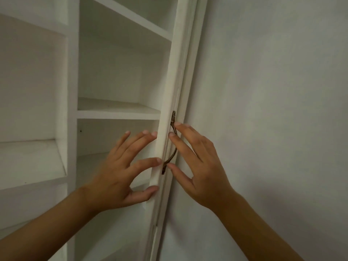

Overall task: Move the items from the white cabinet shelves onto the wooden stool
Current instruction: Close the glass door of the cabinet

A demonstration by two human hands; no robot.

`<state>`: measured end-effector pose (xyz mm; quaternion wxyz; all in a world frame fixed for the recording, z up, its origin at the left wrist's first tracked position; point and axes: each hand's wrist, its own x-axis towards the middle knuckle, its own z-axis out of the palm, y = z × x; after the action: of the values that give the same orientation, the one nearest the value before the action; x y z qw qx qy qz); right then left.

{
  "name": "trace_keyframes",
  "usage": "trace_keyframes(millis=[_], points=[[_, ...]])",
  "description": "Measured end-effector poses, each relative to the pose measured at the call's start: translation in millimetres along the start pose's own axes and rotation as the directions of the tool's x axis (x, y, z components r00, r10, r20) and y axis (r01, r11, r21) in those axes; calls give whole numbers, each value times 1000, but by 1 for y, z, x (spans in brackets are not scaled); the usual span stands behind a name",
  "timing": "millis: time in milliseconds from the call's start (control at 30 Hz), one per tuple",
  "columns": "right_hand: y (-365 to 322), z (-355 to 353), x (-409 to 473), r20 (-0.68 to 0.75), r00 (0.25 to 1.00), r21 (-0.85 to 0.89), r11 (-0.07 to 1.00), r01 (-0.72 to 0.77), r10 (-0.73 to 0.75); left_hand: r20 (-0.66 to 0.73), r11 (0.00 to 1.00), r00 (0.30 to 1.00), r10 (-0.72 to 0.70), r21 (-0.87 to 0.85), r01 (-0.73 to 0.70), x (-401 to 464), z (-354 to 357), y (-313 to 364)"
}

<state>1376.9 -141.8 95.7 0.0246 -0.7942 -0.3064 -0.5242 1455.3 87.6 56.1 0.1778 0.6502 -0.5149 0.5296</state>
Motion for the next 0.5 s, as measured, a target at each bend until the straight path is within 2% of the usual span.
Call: trace_keyframes(millis=[300, 500], points=[[-27, 65, 54, -117, 991, 78, 994, 76, -67, 69, 963, 974, -215, 181, 199, -36, -45, -27], [-33, 97, 82, -149, 983, 148, 981, 128, -106, 109, 907, 951, -290, 350, 236, -55, -62, -45]])
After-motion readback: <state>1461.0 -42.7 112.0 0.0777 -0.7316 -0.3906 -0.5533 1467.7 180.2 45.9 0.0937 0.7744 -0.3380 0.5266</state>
